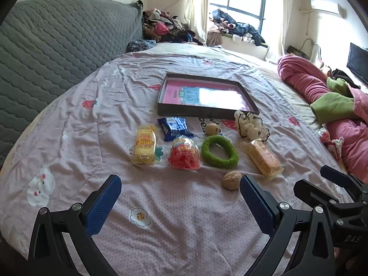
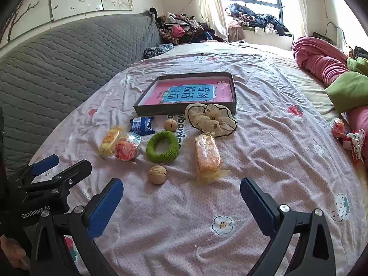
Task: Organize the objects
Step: 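Move both tools toward the snacks in front of the tray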
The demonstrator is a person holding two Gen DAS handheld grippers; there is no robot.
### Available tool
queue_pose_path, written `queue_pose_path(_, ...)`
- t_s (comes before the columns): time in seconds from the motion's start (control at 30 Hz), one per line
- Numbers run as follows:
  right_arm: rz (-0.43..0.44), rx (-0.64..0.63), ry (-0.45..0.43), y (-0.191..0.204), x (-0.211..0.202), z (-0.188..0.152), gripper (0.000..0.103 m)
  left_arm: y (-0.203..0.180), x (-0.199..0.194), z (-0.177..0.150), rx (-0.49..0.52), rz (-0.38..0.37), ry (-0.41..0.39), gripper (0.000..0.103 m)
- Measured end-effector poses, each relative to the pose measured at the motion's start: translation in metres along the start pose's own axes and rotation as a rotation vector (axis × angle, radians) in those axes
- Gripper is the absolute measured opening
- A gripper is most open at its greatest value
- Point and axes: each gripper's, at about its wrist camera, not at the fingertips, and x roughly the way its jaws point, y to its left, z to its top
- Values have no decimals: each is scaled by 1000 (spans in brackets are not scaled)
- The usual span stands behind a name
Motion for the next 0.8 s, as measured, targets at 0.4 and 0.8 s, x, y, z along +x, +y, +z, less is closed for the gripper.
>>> queue_pose_path(0.4,7,-14,-30,6,-18,10,103,3,-16,11,-6,-10,-28,102)
queue_pose_path(0.8,17,-18,-57,9,-31,17,103,-4,-31,16,9,-29,-51,103)
